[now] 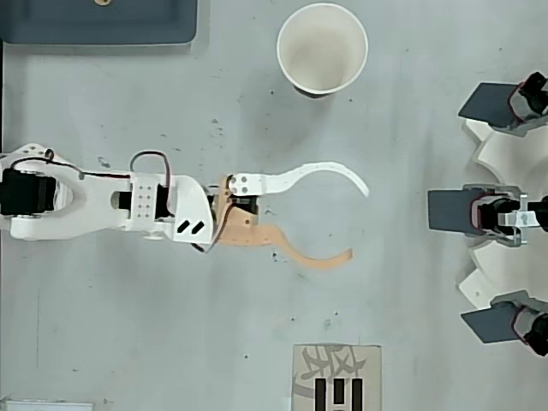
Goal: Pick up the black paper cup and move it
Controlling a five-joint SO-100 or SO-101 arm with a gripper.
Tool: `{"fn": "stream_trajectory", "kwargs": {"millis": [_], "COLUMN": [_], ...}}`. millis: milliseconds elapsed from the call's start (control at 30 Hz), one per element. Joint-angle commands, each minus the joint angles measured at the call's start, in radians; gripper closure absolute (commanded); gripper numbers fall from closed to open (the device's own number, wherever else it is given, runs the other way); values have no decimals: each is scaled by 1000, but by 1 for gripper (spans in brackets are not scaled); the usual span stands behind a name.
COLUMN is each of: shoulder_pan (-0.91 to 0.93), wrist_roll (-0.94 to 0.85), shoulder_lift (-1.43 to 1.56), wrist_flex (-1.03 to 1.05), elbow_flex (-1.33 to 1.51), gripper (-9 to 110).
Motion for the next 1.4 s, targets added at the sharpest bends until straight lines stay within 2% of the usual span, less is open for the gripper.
{"fn": "stream_trajectory", "kwargs": {"millis": [0,533,900,1367], "shoulder_pan": [8,6,-5,-186], "wrist_roll": [6,21,48,44], "shoulder_lift": [94,258,302,433], "wrist_flex": [-46,-175,-250,-290], "elbow_flex": [66,387,468,630], "gripper": [81,69,64,60]}}
